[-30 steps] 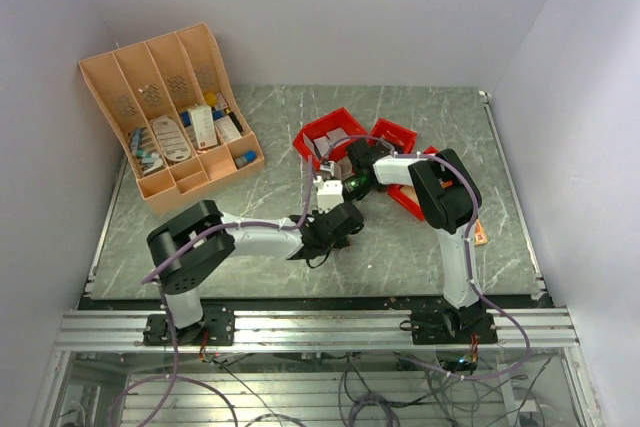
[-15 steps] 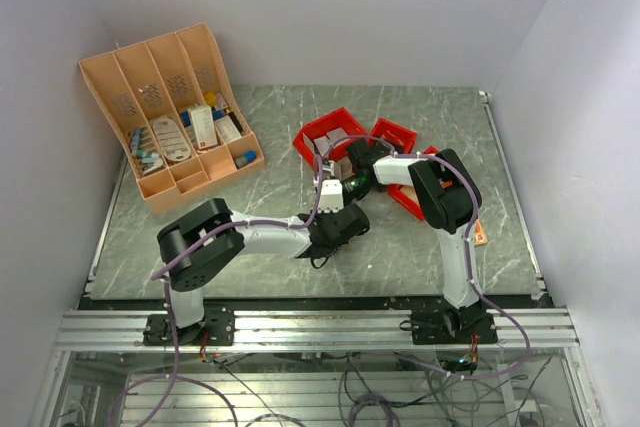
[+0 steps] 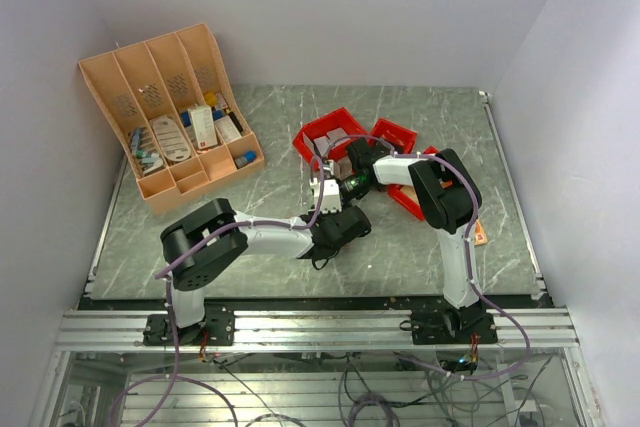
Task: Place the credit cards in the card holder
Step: Insert the credit card into the card holder.
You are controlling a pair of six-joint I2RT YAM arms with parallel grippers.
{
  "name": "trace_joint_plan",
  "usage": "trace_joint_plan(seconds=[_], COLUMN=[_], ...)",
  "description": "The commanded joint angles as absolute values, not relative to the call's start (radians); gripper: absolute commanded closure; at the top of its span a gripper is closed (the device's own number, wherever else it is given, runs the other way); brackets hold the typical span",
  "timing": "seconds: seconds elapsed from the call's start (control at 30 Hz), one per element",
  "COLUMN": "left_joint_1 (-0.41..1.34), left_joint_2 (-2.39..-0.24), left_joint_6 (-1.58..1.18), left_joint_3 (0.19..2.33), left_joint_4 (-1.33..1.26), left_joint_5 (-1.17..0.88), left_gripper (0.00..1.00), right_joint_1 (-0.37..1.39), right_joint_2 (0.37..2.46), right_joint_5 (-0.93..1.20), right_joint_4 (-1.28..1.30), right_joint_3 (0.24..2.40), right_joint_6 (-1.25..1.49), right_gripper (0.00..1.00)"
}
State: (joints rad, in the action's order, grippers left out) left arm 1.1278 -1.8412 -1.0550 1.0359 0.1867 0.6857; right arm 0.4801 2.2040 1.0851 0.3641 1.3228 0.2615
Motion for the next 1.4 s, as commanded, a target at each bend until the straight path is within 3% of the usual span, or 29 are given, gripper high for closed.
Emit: trace_joint_plan(seconds=[0.0,0.23,0.83,1.37], left_joint_1=[1.127,1.114,1.066,1.066], left_joint_2=[-1.853,-1.834,-1.758,-1.602], left_joint_6=[-1.093,-1.126,-1.136,-0.889], left_joint_3=[1.057,1.046,0.975,0.88], left_joint_4=[0.226,0.228,0.18,0.038], left_joint_5=[0.769,0.799,0.782,0.665], left_gripper=[0.58,0.52,0.49,0.45], right_joint_1=[0.474,0.461,0.436,0.418], right_joint_2=[2.22,2.2,2.131,2.046], right_joint_5=[1.001,0.998,0.999,1.015], right_joint_4=[0.352,0.359,0.352,0.324], right_joint_3=[1.336,1.341,1.326,1.298], right_joint_6=[0.224,0.21,0.175,0.115], right_gripper=[0.66,0.63,0.59,0.59])
